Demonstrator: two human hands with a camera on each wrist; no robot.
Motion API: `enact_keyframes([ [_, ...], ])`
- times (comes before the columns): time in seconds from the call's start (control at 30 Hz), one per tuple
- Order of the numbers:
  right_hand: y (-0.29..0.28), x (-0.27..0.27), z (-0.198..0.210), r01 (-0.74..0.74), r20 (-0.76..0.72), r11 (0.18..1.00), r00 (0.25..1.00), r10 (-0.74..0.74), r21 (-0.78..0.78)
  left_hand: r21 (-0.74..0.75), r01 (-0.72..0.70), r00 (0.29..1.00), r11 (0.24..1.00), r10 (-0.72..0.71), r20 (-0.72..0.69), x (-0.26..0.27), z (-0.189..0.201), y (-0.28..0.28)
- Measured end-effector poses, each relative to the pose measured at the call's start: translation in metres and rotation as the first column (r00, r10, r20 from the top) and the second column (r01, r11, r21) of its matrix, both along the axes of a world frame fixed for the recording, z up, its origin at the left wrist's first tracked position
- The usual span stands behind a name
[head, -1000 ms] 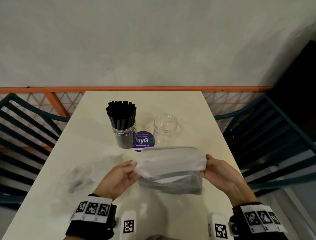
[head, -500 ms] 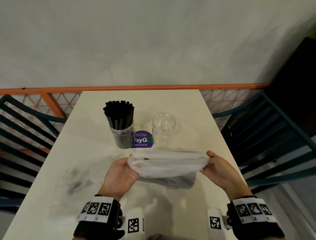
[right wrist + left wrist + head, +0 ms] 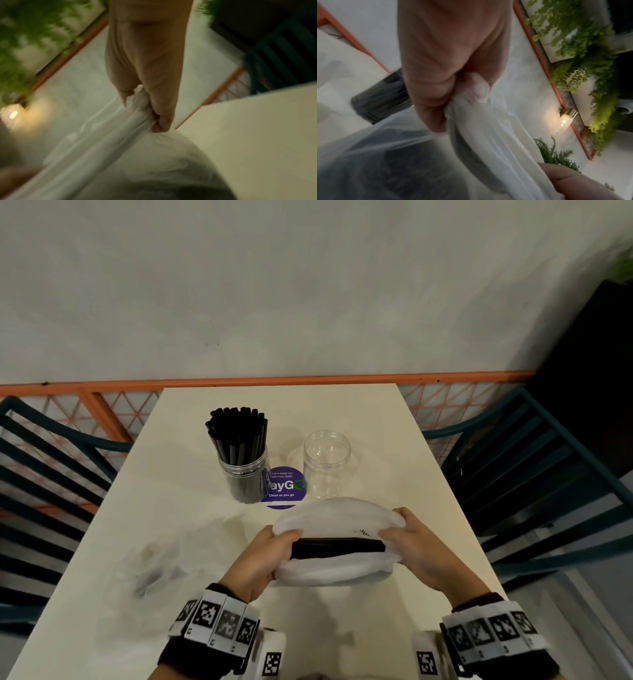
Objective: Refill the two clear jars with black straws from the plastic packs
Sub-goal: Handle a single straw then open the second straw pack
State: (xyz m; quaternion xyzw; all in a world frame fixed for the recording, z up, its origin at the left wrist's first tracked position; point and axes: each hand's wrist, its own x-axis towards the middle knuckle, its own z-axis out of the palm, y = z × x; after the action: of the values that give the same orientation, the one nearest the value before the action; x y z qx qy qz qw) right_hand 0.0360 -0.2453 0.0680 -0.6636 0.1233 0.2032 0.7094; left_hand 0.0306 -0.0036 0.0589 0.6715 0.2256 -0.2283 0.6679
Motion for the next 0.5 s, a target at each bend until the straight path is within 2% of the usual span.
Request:
enact_keyframes([
  [0.03, 0.002, 0.000, -0.002, 0.001, 0.008, 0.993, 1.000, 0.000, -0.120, 0.041, 0.004, 1.000, 0.999, -0.004, 0.003, 0.000, 0.003, -0.002],
  [0.1, 0.000, 0.000, -0.005, 0.005, 0.011, 0.969, 1.000, -0.002, -0.247, 0.164, -0.027, 0.999, 0.986, 0.019, 0.051, 0.000, 0.006, 0.000],
  [0.17, -0.005, 0.002, -0.002, 0.032, 0.060, 0.902, 0.998, -0.007, -0.431, 0.286, -0.045, 0.992, 0.957, 0.008, 0.128, 0.000, 0.007, 0.005],
  [0.23, -0.006, 0.001, 0.002, 0.106, 0.114, 0.852, 0.992, -0.055, -0.512, 0.395, -0.057, 0.981, 0.917, -0.021, 0.191, -0.002, 0.007, 0.010],
  [0.3, -0.005, -0.001, 0.003, 0.195, 0.155, 0.865, 0.978, -0.138, -0.462, 0.410, -0.116, 0.968, 0.905, 0.010, 0.252, -0.005, 0.008, 0.013],
  [0.37, -0.003, -0.002, 0.002, 0.249, 0.151, 0.903, 0.966, -0.208, -0.350, 0.348, -0.170, 0.955, 0.922, 0.067, 0.290, -0.007, 0.005, 0.015],
  [0.5, 0.000, -0.003, 0.001, 0.212, 0.048, 0.976, 0.977, -0.210, -0.055, 0.142, -0.126, 0.962, 0.982, 0.087, 0.258, -0.009, -0.004, 0.018],
])
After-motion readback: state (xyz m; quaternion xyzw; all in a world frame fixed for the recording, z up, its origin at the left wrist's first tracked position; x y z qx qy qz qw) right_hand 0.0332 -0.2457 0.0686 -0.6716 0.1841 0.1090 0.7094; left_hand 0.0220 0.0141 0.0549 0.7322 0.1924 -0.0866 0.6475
